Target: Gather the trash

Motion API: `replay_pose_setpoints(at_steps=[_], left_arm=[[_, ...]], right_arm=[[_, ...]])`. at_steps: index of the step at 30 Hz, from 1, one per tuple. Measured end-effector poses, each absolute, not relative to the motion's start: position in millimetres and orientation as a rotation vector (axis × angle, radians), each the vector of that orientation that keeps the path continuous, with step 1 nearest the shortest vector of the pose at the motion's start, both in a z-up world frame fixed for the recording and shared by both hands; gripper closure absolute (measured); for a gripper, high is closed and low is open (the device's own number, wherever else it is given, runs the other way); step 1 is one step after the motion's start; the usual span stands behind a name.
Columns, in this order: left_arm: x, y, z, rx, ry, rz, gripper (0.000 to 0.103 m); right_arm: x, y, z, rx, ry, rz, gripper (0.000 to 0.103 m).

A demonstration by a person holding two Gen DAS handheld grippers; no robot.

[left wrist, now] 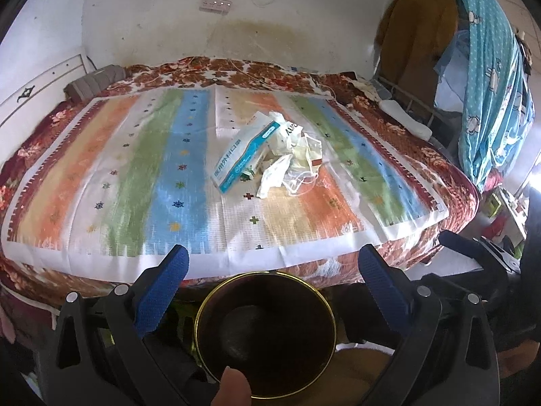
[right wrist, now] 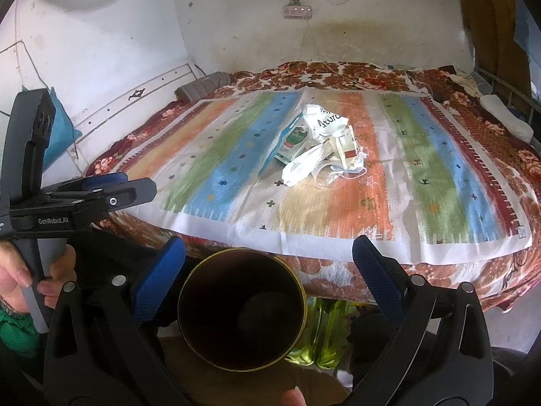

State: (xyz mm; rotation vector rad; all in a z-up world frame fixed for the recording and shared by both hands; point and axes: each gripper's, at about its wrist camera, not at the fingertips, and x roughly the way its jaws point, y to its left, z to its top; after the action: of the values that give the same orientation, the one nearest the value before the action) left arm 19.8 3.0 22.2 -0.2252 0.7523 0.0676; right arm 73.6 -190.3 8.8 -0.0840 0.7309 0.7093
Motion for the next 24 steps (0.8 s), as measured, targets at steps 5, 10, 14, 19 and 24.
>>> replay_pose_setpoints(at_steps=[5, 10, 14, 19, 24], left_arm=[[21.3, 1.1, 21.2, -0.21, 0.76, 0.029, 0.006], [21.5, -2.3, 25.2, -0.164, 0.738, 0.026, 0.006], [25.4, 1.4, 22.6, -0.189, 0.759, -0.006, 0.006], [29.7, 1.5, 26.5, -0.163, 0.74, 0.019, 0.006], [35.1, 15.4, 31.4, -0.224, 0.747, 0.021, 0.006]], right_arm=[[75.7, -189.5, 12.6, -0.096, 0.722, 0.707, 0.009], [78.9, -190.3, 13.5, -0.091, 0.729, 0.711, 0.009], [80.0, -187.6, 14.7, -0.098, 0.727, 0.722, 0.009], [82.8, -185.5, 16.0, -0.089, 0.739, 0.755, 0.009], [83.5, -183.6, 19.7, -0.108, 0.726, 0.755, 0.009]])
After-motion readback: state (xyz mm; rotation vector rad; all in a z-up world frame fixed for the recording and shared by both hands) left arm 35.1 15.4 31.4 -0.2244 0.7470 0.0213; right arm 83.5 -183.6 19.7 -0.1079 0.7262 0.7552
